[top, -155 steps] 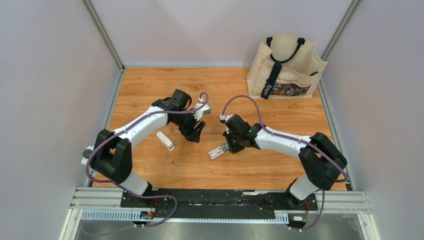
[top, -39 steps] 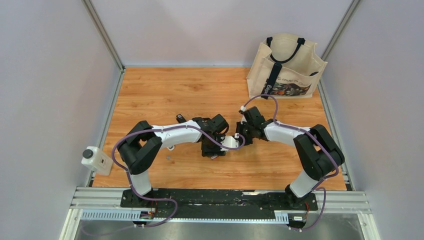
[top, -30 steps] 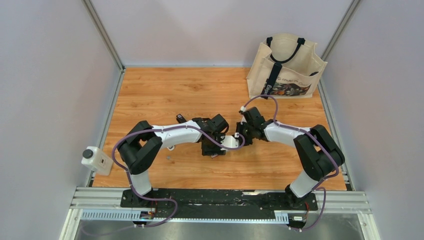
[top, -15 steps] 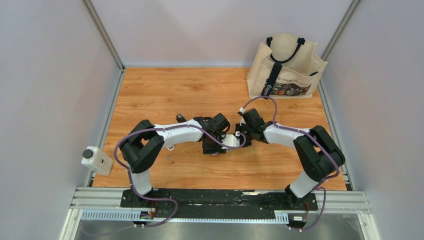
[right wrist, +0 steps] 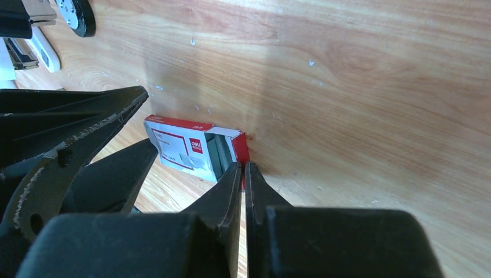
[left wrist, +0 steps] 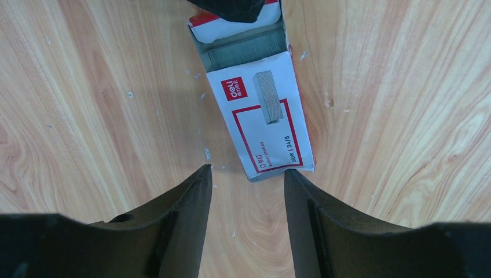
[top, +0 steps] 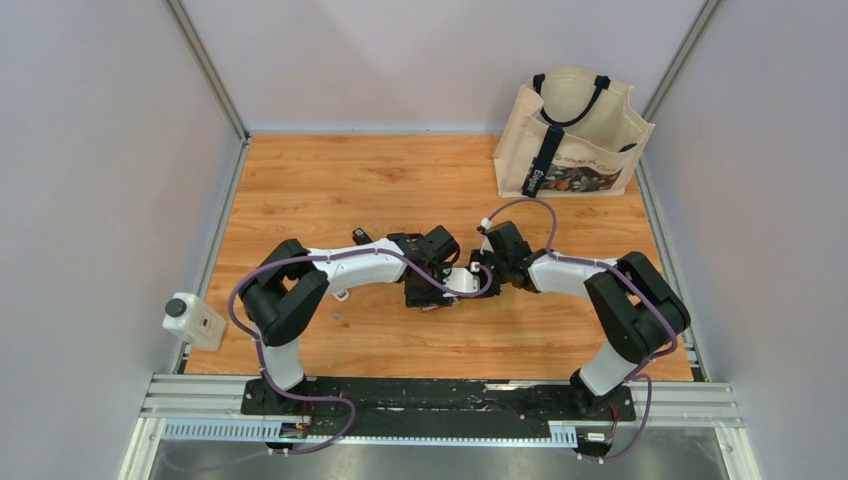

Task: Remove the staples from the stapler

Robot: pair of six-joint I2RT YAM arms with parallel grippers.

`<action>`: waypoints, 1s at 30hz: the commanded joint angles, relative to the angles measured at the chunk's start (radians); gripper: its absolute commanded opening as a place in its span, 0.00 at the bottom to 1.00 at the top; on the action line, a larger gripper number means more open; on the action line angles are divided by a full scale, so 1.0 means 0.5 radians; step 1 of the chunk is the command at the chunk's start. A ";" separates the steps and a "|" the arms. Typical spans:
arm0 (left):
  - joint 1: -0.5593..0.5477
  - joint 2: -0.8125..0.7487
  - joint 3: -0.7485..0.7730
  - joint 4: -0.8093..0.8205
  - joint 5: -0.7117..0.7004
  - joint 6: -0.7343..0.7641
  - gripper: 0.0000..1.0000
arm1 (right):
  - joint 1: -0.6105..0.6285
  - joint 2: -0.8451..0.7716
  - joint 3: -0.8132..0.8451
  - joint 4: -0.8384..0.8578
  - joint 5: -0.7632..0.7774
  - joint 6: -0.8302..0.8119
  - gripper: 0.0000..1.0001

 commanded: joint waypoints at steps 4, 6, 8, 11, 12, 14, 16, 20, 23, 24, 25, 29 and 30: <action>-0.021 0.043 0.034 0.195 -0.026 0.009 0.57 | 0.067 0.009 -0.031 0.231 -0.245 0.126 0.08; -0.021 0.043 0.034 0.195 -0.026 0.016 0.57 | 0.070 0.006 -0.031 0.246 -0.266 0.129 0.08; -0.021 0.046 0.031 0.195 -0.029 0.019 0.57 | 0.067 0.018 -0.034 0.271 -0.285 0.135 0.08; -0.021 0.050 0.034 0.195 -0.029 0.022 0.57 | 0.070 0.031 -0.031 0.289 -0.303 0.141 0.08; -0.021 0.053 0.034 0.195 -0.029 0.022 0.57 | 0.070 0.037 -0.028 0.292 -0.318 0.141 0.08; -0.021 0.059 0.031 0.195 -0.029 0.019 0.57 | 0.067 0.046 -0.028 0.305 -0.327 0.144 0.08; -0.021 0.059 0.031 0.198 -0.026 0.022 0.57 | 0.070 0.055 -0.034 0.341 -0.355 0.150 0.08; -0.021 0.065 0.028 0.198 -0.035 0.025 0.57 | 0.067 0.058 -0.065 0.439 -0.447 0.175 0.11; -0.021 0.068 0.028 0.204 -0.042 0.028 0.57 | 0.067 0.049 -0.077 0.455 -0.475 0.168 0.13; -0.021 0.068 0.034 0.204 -0.048 0.037 0.57 | 0.067 0.046 -0.080 0.458 -0.475 0.168 0.14; -0.021 0.068 0.034 0.201 -0.045 0.037 0.57 | 0.070 0.040 -0.080 0.452 -0.478 0.165 0.14; -0.021 0.068 0.031 0.195 -0.063 0.040 0.57 | 0.046 -0.009 -0.098 0.406 -0.456 0.135 0.17; -0.021 0.065 0.019 0.192 -0.060 0.046 0.57 | 0.015 -0.021 -0.108 0.397 -0.456 0.120 0.18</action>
